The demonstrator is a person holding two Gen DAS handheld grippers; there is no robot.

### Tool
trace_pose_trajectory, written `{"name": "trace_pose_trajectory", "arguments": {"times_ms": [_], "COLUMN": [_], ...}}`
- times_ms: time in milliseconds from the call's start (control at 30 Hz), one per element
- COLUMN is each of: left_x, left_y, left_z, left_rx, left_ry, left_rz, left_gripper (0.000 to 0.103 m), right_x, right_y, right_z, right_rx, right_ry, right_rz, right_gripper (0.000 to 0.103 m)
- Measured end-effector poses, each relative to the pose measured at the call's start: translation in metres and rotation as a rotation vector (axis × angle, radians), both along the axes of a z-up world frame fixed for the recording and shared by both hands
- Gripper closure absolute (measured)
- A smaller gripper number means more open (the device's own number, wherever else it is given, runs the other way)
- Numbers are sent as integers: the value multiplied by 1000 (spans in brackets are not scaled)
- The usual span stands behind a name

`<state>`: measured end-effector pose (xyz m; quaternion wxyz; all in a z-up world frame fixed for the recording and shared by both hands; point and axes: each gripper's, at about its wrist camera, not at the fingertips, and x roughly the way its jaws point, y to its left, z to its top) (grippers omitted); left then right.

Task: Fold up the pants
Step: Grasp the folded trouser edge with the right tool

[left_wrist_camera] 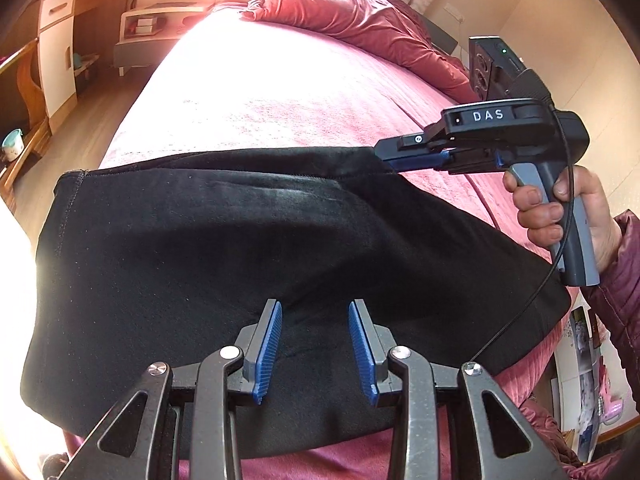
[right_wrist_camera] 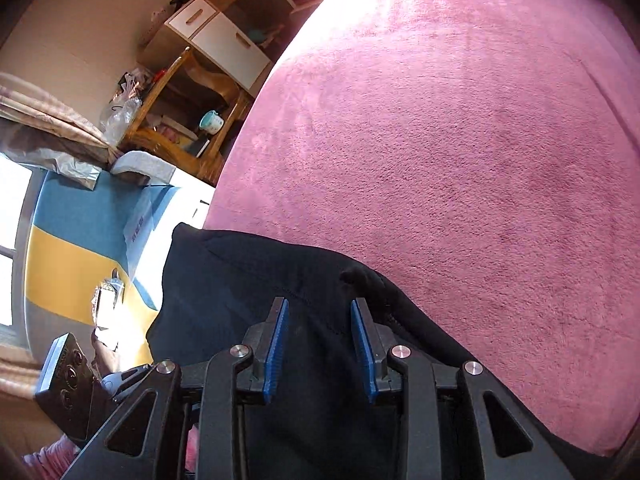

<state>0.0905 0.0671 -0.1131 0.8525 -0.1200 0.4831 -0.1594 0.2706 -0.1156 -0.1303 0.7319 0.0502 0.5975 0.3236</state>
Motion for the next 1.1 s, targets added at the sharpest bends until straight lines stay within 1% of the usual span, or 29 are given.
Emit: {"name": "trace_pose_trajectory", "arguments": {"times_ms": [100, 167, 200, 233, 267, 300, 333, 433, 467, 500, 533, 600, 633, 667, 733, 800, 867, 900, 967, 1033, 1100], "left_x": [2, 3, 5, 6, 8, 11, 13, 20, 22, 25, 30, 39, 41, 41, 40, 40, 36, 36, 32, 26, 26], "left_y": [2, 1, -1, -2, -4, -6, -6, -6, -5, -4, -3, -1, 2, 4, 4, 4, 8, 7, 9, 12, 13], "left_z": [1, 3, 4, 5, 6, 8, 8, 8, 7, 4, -1, -16, -20, -23, -20, -20, -21, -20, -18, -16, -20], "left_rx": [-17, -13, -10, -8, -4, 2, 5, 15, 16, 21, 32, 53, 36, 24, 19, 18, 21, 23, 23, 23, 30], "left_ry": [-11, -18, -23, -30, -38, -45, -48, -52, -48, -36, -13, 55, 72, 76, 69, 64, 56, 54, 51, 48, 43], "left_rz": [-6, -15, -20, -25, -28, -29, -28, -19, -14, -6, 6, 36, 50, 55, 60, 56, 51, 50, 53, 57, 53], "left_gripper": [68, 68, 68, 68, 68, 68, 68, 68, 68, 68, 68, 68, 68, 68, 68, 68, 68, 68, 68, 68, 68], "right_x": [7, 10, 11, 11, 11, 10, 8, 5, 7, 12, 18, 26, 27, 26, 20, 14, 9, 7, 6, 4, 2], "right_y": [6, 9, 10, 11, 11, 11, 11, -1, -5, -9, -13, -14, -14, -19, -26, -31, -35, -35, -31, -21, -8], "right_z": [-6, -11, -13, -15, -13, -10, -3, 27, 30, 30, 25, 10, 3, 0, -1, 1, 4, 5, 5, 1, -8], "right_rx": [-9, -11, -13, -21, -33, -36, -27, 52, 52, 49, 39, 9, -22, -8, 50, 74, 101, 107, 109, 74, 48], "right_ry": [12, 23, 26, 20, 5, -9, -42, -130, -151, -165, -156, -115, -108, -88, -58, -48, -40, -40, -27, -30, -7], "right_rz": [17, 21, 24, 26, 26, 26, 26, -20, -43, -79, -113, -124, -139, -151, -136, -119, -115, -102, -67, -23, 37], "right_gripper": [72, 73, 79, 91, 97, 98, 99, 100, 103, 103, 103, 103, 103, 102, 102, 97, 70, 67, 64, 64, 65]}}
